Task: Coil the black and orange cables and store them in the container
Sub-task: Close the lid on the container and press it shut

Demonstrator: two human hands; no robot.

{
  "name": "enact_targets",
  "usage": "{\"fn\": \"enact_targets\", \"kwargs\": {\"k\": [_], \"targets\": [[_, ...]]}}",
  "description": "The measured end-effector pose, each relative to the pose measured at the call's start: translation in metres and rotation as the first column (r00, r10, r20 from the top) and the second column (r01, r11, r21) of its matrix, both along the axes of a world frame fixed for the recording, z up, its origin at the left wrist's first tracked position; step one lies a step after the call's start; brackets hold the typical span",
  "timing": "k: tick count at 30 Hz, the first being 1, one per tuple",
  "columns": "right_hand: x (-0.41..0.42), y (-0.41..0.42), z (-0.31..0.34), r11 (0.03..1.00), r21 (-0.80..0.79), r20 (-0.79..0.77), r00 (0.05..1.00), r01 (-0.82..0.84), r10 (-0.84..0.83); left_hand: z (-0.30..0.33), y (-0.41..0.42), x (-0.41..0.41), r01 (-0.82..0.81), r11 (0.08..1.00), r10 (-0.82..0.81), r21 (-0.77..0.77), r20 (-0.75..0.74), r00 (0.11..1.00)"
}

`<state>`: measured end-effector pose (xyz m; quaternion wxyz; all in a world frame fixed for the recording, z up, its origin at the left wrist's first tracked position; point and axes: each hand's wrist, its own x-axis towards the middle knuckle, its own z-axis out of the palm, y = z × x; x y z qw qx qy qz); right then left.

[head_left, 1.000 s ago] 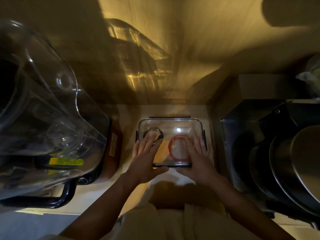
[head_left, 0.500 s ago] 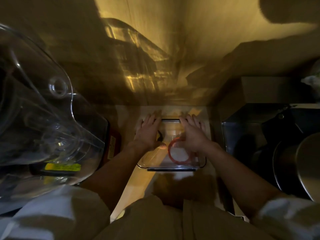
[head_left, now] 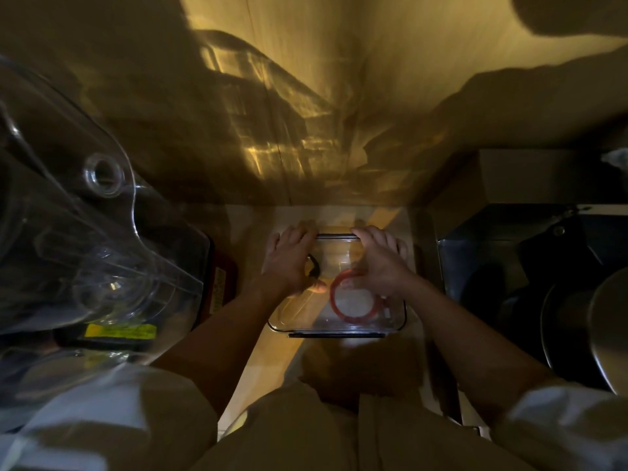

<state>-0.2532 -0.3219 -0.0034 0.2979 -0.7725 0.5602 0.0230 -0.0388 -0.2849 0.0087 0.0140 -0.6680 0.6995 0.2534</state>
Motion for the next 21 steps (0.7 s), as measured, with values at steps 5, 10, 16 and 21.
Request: {"fn": "enact_targets", "kwargs": {"k": [5, 10, 16, 21], "targets": [[0.0, 0.0, 0.002, 1.0, 0.004, -0.006, 1.0, 0.004, -0.004, 0.002, 0.0, -0.001, -0.003, 1.0, 0.003, 0.001, 0.007, 1.0], [0.001, -0.002, 0.001, 1.0, 0.007, -0.025, 1.0, 0.005, -0.004, 0.002, -0.001, -0.002, 0.001, 1.0, -0.001, 0.006, 0.014, 1.0], [-0.001, 0.001, -0.003, 1.0, -0.024, 0.014, 1.0, 0.012, -0.012, -0.006, 0.003, 0.0, -0.018, 0.999, 0.018, -0.029, -0.002, 1.0], [-0.007, 0.024, -0.007, 0.983, -0.113, 0.109, 0.986, 0.142, -0.13, -0.011, 0.037, -0.001, -0.163, 0.967, 0.145, -0.197, -0.103, 0.984]]}}
